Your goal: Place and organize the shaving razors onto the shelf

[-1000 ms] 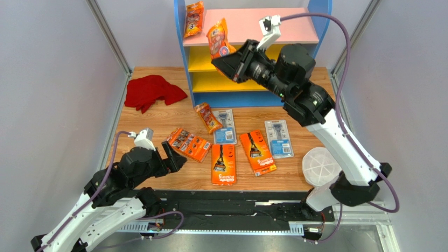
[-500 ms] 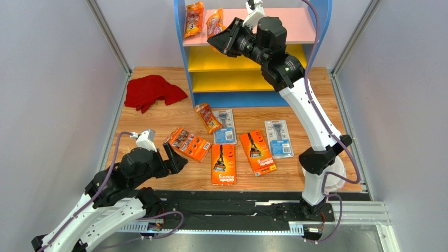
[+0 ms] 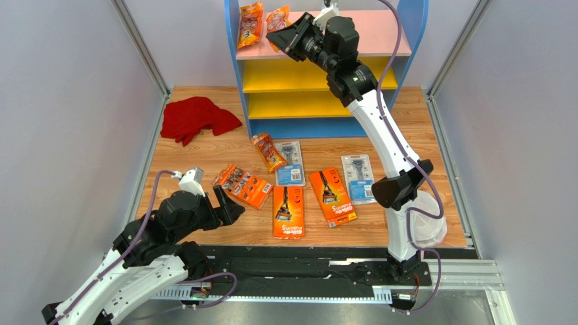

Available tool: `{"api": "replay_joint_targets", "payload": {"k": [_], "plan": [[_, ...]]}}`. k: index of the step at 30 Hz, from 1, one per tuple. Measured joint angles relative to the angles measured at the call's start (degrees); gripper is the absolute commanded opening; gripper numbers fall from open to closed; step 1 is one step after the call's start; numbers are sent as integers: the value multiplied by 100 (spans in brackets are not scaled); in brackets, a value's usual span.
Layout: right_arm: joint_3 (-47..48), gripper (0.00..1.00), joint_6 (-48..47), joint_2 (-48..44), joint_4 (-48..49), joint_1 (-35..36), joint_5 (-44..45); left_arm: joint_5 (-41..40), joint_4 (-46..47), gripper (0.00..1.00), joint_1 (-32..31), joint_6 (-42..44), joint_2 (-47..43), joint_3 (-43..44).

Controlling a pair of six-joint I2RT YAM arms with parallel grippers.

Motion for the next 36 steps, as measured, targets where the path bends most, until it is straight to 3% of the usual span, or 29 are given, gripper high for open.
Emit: {"api": "replay_joint_targets", "payload": {"k": [6,13,19,36], "plan": [[0,15,319,315,114,-28,72,63,195,97,0,0,-39,-42],[0,44,581,433,125,-59,260,234,330,97,0,7,17,-46],[2,61,693,442,116,-72,299,332,341,97,0,55,46,-46],[-289,64,828,391,-52,-79,-262,479,341,96,0,129,66,-46]]}}
